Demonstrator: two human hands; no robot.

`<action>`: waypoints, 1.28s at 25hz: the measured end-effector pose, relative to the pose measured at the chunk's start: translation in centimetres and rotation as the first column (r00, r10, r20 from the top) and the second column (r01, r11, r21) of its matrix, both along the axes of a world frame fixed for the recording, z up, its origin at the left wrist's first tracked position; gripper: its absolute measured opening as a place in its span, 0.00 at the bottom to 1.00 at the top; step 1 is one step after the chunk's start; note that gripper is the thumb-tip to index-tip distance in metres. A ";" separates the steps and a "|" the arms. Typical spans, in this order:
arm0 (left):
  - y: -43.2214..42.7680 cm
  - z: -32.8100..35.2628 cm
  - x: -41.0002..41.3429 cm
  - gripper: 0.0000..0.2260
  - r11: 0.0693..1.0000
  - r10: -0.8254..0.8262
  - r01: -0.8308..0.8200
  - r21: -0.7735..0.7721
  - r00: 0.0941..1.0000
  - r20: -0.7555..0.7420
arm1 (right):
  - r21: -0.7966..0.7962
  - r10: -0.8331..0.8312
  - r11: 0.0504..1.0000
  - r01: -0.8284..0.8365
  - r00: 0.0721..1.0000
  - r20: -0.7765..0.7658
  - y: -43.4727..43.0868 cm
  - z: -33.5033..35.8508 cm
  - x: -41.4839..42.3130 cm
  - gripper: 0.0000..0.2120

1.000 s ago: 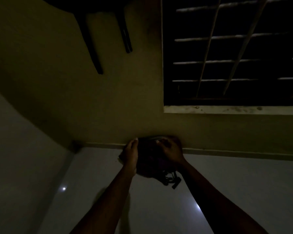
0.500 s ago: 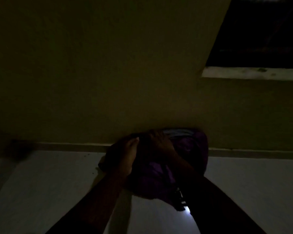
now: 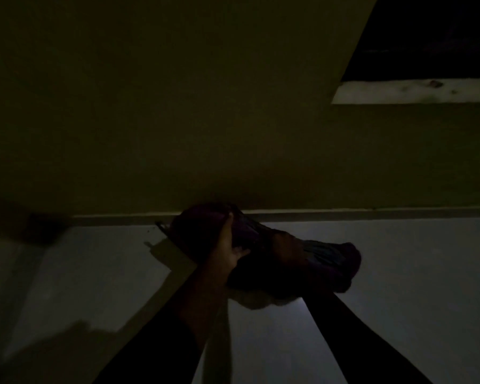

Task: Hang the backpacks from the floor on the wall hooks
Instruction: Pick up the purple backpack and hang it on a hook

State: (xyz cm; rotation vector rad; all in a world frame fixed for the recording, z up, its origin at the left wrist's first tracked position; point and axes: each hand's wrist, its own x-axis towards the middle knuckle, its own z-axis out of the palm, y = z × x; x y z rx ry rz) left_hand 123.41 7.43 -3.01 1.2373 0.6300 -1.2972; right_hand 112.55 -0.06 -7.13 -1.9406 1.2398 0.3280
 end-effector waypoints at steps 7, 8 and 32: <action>1.5 13.3 -7.0 0.22 0.970 -0.242 0.218 0.105 0.893 0.379 | -0.104 -0.136 0.979 0.176 0.940 0.314 6.8 15.5 -9.0 0.15; 2.3 15.4 -7.9 0.21 0.950 -0.312 0.281 0.135 0.844 0.437 | -0.042 -0.160 0.981 0.187 0.921 0.356 7.8 17.8 -10.4 0.16; 17.3 42.5 -34.1 0.18 0.802 -0.350 0.578 -0.151 0.660 0.665 | 0.230 -0.327 0.945 0.232 0.682 0.654 13.7 45.5 -31.4 0.19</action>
